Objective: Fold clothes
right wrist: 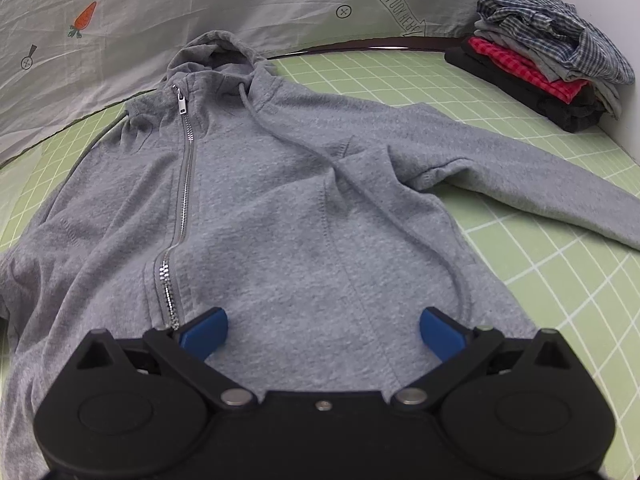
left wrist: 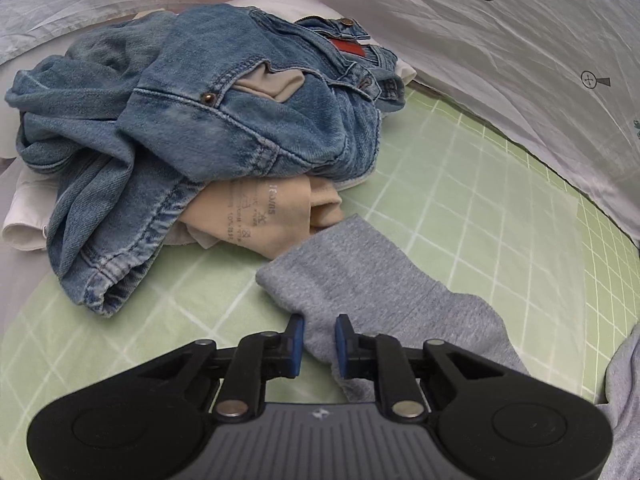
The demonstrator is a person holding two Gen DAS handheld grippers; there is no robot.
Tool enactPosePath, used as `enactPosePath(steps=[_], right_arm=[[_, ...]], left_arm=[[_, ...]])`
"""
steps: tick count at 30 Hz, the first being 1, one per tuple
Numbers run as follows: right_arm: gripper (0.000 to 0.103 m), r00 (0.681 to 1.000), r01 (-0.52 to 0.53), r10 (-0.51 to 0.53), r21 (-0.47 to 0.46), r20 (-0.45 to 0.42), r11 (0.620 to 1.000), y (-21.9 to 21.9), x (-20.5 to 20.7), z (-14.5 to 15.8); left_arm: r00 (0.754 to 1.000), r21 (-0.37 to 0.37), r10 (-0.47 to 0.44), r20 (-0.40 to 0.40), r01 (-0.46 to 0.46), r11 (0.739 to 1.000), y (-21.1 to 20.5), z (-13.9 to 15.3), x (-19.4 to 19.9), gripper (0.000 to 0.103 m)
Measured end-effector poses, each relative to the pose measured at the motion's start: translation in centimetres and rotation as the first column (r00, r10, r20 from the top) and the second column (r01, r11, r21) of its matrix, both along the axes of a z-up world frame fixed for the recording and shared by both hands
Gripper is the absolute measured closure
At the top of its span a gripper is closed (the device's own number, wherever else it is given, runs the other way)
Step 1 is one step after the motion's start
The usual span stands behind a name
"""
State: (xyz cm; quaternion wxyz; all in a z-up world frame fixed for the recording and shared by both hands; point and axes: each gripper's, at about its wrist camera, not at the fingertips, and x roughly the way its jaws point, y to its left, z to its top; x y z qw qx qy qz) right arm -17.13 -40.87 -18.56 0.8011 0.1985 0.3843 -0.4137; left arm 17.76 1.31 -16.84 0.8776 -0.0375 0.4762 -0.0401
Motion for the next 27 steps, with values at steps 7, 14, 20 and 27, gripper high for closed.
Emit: enactPosePath(steps=[7, 14, 20, 27], right_arm=[[0.0, 0.999, -0.006, 0.008, -0.062, 0.045, 0.998, 0.9, -0.8, -0.4], [0.0, 0.995, 0.004, 0.009, -0.138, 0.097, 0.99, 1.9, -1.6, -1.1], [0.0, 0.994, 0.006, 0.011, -0.155, 0.105, 0.988, 2.0, -1.7, -1.3], [0.0, 0.994, 0.007, 0.01, -0.159, 0.106, 0.987, 2.2, -1.7, -1.3]], left_arm=[[0.99, 0.018, 0.141, -0.009, -0.141, 0.99, 5.4, 0.4, -5.2, 0.092], [0.973, 0.022, 0.232, -0.016, -0.231, 0.973, 10.0, 0.2, -9.7, 0.094], [0.962, 0.034, 0.272, -0.014, -0.271, 0.962, 12.6, -0.3, -12.6, 0.094], [0.963, 0.064, 0.269, -0.016, -0.268, 0.961, 13.3, -0.1, -14.3, 0.094]])
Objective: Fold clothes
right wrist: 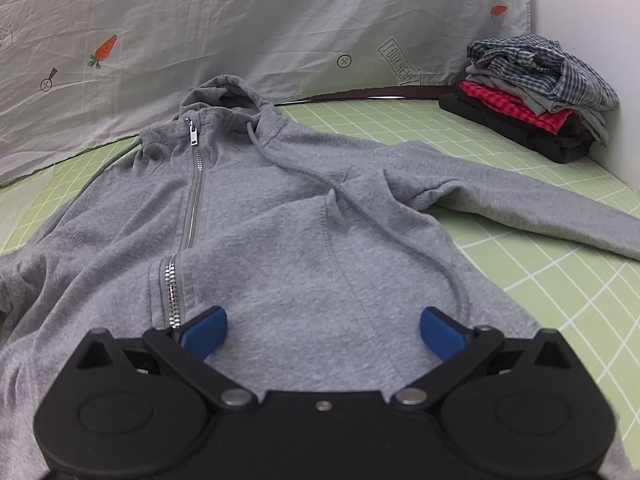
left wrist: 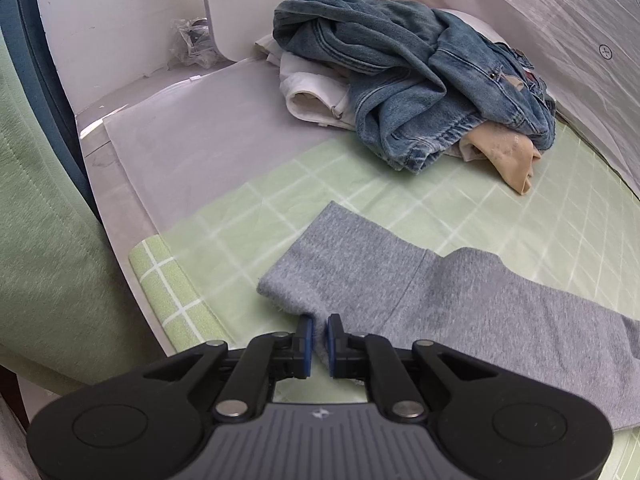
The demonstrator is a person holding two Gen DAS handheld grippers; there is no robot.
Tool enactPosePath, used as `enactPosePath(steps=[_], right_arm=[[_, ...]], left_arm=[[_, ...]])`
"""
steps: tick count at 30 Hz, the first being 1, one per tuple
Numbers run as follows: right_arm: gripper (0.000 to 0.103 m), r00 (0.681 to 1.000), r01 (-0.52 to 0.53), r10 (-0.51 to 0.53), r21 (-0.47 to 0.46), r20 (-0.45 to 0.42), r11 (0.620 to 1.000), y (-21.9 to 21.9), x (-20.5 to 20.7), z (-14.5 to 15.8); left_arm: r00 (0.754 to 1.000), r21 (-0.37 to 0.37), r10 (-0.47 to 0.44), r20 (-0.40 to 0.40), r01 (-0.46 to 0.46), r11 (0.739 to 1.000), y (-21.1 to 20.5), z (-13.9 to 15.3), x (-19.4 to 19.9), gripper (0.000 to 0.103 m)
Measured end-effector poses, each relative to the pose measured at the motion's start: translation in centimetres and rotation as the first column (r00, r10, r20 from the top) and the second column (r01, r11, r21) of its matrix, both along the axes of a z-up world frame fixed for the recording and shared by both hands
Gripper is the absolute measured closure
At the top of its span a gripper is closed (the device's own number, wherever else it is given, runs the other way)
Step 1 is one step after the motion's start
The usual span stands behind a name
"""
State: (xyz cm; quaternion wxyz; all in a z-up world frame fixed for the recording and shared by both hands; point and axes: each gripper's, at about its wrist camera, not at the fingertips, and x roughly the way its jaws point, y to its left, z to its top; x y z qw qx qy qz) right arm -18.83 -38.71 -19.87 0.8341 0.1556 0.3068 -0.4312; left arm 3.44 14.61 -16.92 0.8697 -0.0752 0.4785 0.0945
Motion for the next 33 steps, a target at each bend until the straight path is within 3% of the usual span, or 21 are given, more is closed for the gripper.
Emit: enactPosePath(steps=[17, 20, 28, 33], right_arm=[[0.0, 1.0, -0.002, 0.002, -0.001, 0.001, 1.0, 0.0, 0.0, 0.0], [0.0, 1.0, -0.002, 0.002, -0.001, 0.001, 1.0, 0.0, 0.0, 0.0], [0.0, 1.0, -0.002, 0.002, -0.001, 0.003, 1.0, 0.0, 0.0, 0.0], [0.0, 1.0, -0.003, 0.003, 0.0, 0.004, 1.0, 0.1, 0.0, 0.0]], left_arm=[[0.994, 0.14, -0.088, -0.059, 0.095, 0.986, -2.1, 0.1, -2.4, 0.09], [0.994, 0.138, -0.084, -0.072, 0.094, 0.986, -2.4, 0.5, -2.5, 0.09], [0.99, 0.152, -0.142, 0.025, 0.137, 0.979, -4.6, 3.7, -1.3, 0.074], [0.979, 0.144, -0.201, 0.037, 0.194, 0.97, -6.3, 3.3, 0.9, 0.069]])
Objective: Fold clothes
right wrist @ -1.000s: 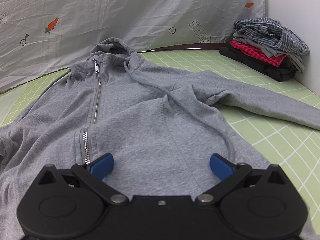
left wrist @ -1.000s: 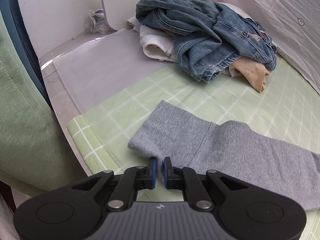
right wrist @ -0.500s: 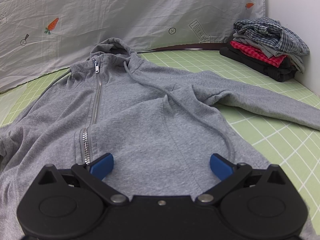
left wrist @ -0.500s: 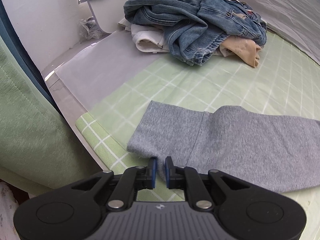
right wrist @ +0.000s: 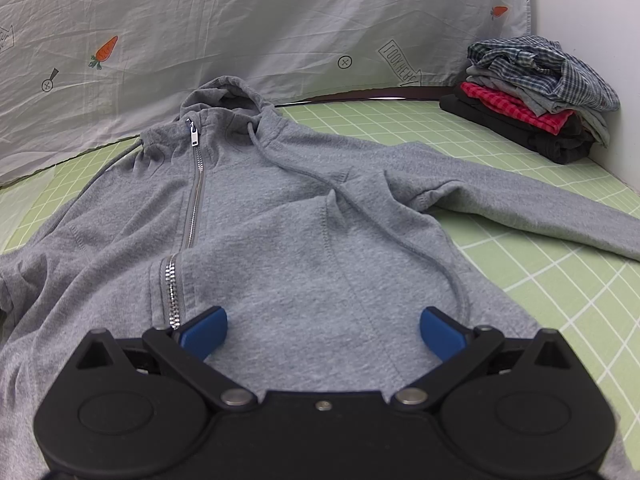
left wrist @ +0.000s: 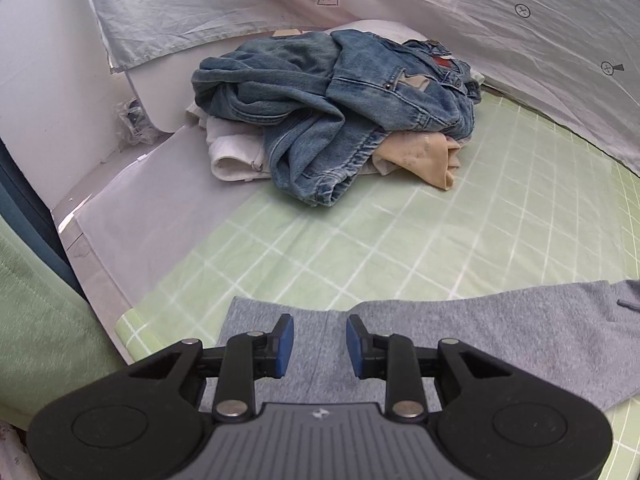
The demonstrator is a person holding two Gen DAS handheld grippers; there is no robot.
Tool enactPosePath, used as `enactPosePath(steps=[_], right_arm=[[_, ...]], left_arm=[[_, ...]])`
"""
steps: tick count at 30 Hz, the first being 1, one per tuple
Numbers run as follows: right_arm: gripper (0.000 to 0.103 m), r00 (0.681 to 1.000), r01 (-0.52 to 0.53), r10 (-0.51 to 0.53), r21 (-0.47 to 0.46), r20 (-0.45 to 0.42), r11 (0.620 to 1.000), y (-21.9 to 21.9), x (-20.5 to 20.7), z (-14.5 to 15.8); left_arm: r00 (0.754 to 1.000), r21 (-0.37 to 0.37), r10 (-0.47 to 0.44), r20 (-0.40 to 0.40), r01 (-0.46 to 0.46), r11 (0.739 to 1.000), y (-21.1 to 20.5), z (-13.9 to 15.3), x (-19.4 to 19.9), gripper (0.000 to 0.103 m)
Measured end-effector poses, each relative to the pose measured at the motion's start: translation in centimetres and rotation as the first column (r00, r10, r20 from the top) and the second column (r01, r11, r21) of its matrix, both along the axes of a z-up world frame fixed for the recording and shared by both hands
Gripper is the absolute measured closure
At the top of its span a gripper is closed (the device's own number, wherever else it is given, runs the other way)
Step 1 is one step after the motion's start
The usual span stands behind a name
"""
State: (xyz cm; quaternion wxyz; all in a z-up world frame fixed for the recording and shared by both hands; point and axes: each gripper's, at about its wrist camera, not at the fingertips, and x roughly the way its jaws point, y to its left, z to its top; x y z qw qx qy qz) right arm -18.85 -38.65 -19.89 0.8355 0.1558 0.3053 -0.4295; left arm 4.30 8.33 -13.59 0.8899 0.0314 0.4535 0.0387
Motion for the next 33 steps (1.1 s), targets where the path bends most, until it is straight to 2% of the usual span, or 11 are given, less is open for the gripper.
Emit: enactPosePath(steps=[6, 10, 14, 20, 21, 23, 24, 25, 28, 33], right_arm=[[0.0, 1.0, -0.002, 0.002, 0.001, 0.003, 1.0, 0.0, -0.1, 0.0], [0.0, 1.0, -0.004, 0.004, 0.001, 0.002, 1.0, -0.1, -0.1, 0.0], [0.0, 1.0, -0.004, 0.004, 0.0, 0.001, 1.0, -0.1, 0.0, 0.0], [0.0, 1.0, -0.008, 0.008, 0.0, 0.0, 1.0, -0.1, -0.1, 0.0], [0.0, 1.0, -0.008, 0.008, 0.0, 0.0, 1.0, -0.1, -0.1, 0.0], [0.0, 1.0, -0.008, 0.008, 0.0, 0.0, 1.0, -0.1, -0.1, 0.0], [0.0, 1.0, -0.009, 0.009, 0.0, -0.001, 1.0, -0.1, -0.1, 0.0], [0.0, 1.0, -0.009, 0.009, 0.0, -0.001, 1.0, -0.1, -0.1, 0.0], [0.0, 1.0, -0.011, 0.011, 0.001, 0.0, 1.0, -0.1, -0.1, -0.1], [0.0, 1.0, -0.011, 0.011, 0.001, -0.001, 1.0, -0.1, 0.0, -0.1]], left_arm=[[0.997, -0.009, 0.074, -0.035, -0.075, 0.997, 1.7, -1.8, 1.9, 0.067], [0.994, -0.024, 0.082, -0.078, -0.084, 0.996, 2.9, -2.9, 2.1, 0.065], [0.992, -0.044, 0.107, -0.066, -0.11, 0.993, 3.8, -3.3, 1.4, 0.05], [0.992, -0.084, 0.116, -0.053, -0.12, 0.989, 4.8, -3.8, 1.0, 0.049], [0.993, -0.079, 0.112, -0.046, -0.115, 0.99, 4.7, -3.8, 0.9, 0.05], [0.994, -0.078, 0.101, -0.03, -0.103, 0.992, 4.5, -3.8, 0.7, 0.064], [0.995, -0.072, 0.099, -0.021, -0.101, 0.992, 4.3, -3.7, 0.6, 0.078], [0.995, -0.065, 0.102, -0.017, -0.103, 0.993, 4.2, -3.7, 0.6, 0.085], [0.994, -0.051, 0.108, -0.003, -0.108, 0.993, 4.0, -3.8, 0.5, 0.093], [0.995, 0.001, 0.1, 0.001, -0.1, 0.995, 4.1, -3.9, 0.3, 0.093]])
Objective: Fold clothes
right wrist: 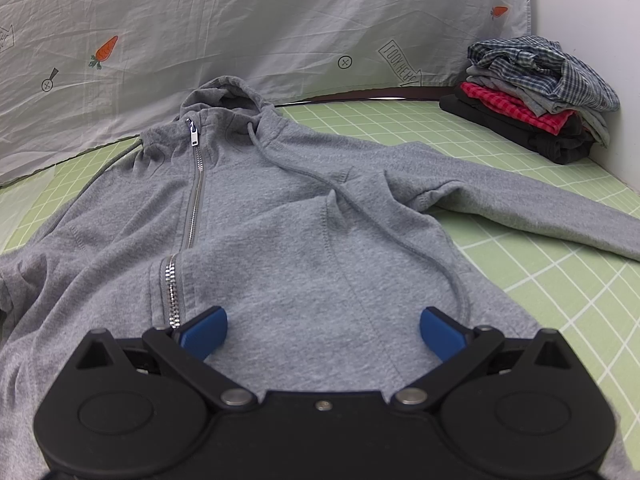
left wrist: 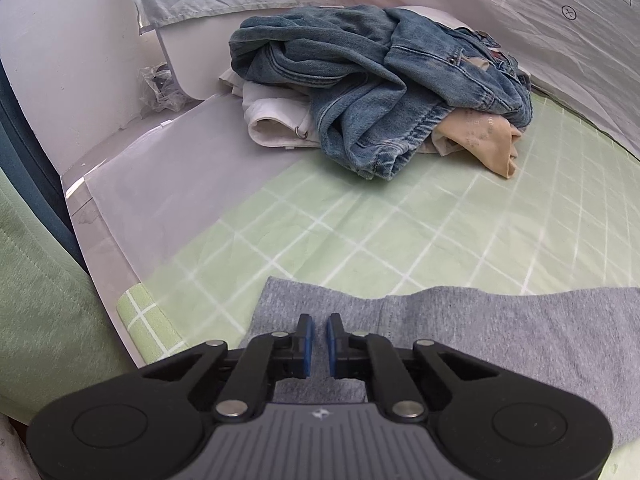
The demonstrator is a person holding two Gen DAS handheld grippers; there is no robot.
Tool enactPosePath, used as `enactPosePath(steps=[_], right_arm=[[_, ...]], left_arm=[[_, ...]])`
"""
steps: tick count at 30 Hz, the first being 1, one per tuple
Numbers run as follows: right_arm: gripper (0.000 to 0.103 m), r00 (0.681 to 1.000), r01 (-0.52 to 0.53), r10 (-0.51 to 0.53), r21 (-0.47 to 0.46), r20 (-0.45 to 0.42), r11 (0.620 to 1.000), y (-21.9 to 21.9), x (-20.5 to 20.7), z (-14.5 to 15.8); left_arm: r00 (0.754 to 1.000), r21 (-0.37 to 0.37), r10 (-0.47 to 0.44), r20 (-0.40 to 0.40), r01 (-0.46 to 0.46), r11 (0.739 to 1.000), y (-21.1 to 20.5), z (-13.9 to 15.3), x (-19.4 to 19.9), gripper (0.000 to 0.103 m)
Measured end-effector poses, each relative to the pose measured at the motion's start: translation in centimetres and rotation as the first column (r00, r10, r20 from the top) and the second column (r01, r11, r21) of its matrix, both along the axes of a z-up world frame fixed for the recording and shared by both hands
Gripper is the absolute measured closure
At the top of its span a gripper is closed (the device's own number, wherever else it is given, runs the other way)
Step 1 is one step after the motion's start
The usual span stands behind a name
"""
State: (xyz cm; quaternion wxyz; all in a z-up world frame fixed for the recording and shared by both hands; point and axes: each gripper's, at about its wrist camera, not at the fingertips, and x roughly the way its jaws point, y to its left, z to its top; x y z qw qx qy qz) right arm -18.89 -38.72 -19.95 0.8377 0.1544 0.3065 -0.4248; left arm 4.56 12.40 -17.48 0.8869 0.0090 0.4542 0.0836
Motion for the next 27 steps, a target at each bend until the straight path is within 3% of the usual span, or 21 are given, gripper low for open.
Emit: enactPosePath(steps=[12, 17, 23, 27], right_arm=[[0.0, 1.0, 0.002, -0.002, 0.0, -0.001, 1.0, 0.0, 0.1, 0.0], [0.0, 1.0, -0.007, 0.007, 0.024, -0.006, 1.0, -0.1, -0.1, 0.3], [0.0, 0.999, -0.032, 0.033, 0.073, -0.02, 0.997, -0.7, -0.2, 2.1], [0.0, 0.996, -0.087, 0.087, 0.043, -0.008, 0.995, -1.0, 0.4, 4.6]], left_arm=[[0.996, 0.086, 0.084, -0.041, -0.08, 0.993, 1.3, 0.2, -0.7, 0.091], [0.994, 0.035, 0.096, -0.051, -0.094, 0.995, 0.9, 1.6, 0.1, 0.09], [0.999, -0.027, -0.032, 0.005, 0.032, 0.999, -3.1, 3.9, 1.5, 0.08], [0.986, -0.094, -0.166, -0.03, 0.163, 0.982, -7.6, 3.6, 2.3, 0.075]])
